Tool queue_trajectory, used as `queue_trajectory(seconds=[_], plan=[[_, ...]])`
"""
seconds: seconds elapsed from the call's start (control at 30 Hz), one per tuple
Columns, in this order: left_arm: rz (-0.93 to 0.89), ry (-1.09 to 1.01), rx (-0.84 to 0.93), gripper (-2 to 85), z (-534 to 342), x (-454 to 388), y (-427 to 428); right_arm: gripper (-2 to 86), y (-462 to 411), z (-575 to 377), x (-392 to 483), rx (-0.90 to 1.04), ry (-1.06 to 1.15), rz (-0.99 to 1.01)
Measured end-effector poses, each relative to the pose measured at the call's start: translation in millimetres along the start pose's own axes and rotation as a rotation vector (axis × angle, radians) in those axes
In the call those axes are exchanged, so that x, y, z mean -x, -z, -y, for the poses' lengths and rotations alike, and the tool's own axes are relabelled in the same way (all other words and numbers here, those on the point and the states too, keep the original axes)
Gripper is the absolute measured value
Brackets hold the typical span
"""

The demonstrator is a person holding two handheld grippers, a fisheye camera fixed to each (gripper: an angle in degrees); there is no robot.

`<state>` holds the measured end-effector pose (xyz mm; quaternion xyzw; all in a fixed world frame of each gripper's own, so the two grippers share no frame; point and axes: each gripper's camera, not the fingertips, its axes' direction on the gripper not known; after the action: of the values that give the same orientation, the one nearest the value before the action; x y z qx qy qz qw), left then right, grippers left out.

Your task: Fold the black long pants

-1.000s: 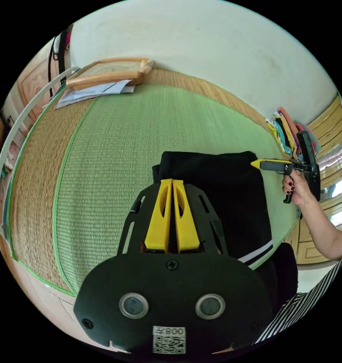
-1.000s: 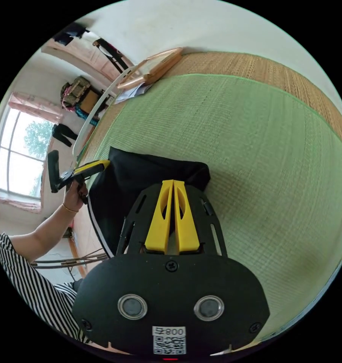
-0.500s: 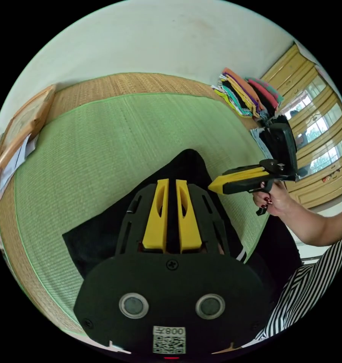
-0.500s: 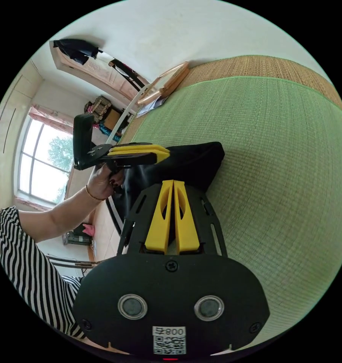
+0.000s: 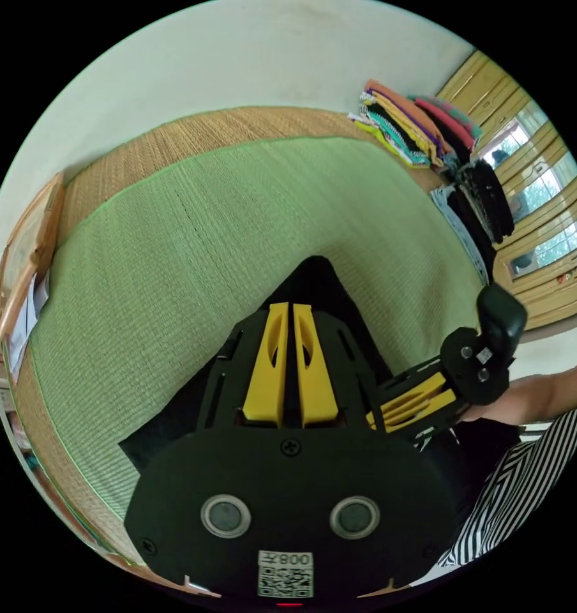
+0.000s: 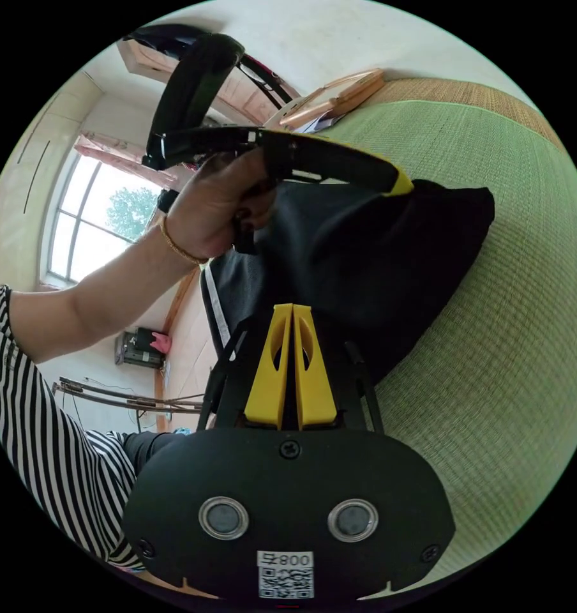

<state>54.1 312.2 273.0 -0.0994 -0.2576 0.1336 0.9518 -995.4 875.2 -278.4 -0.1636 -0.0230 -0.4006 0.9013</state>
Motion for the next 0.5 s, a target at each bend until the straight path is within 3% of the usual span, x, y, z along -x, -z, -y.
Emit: queue_trajectory(seconds=[0.33,0.5], plan=[[-0.089,0.148,0.003,1.2,-1,13,0,0.1,-16,-10,-5,-0.025,-0.027,0.05],[-0.028,0.187,-0.07,0.4,-17,8,12,0.0,18,4,-16,-0.167,-0.051,0.03]])
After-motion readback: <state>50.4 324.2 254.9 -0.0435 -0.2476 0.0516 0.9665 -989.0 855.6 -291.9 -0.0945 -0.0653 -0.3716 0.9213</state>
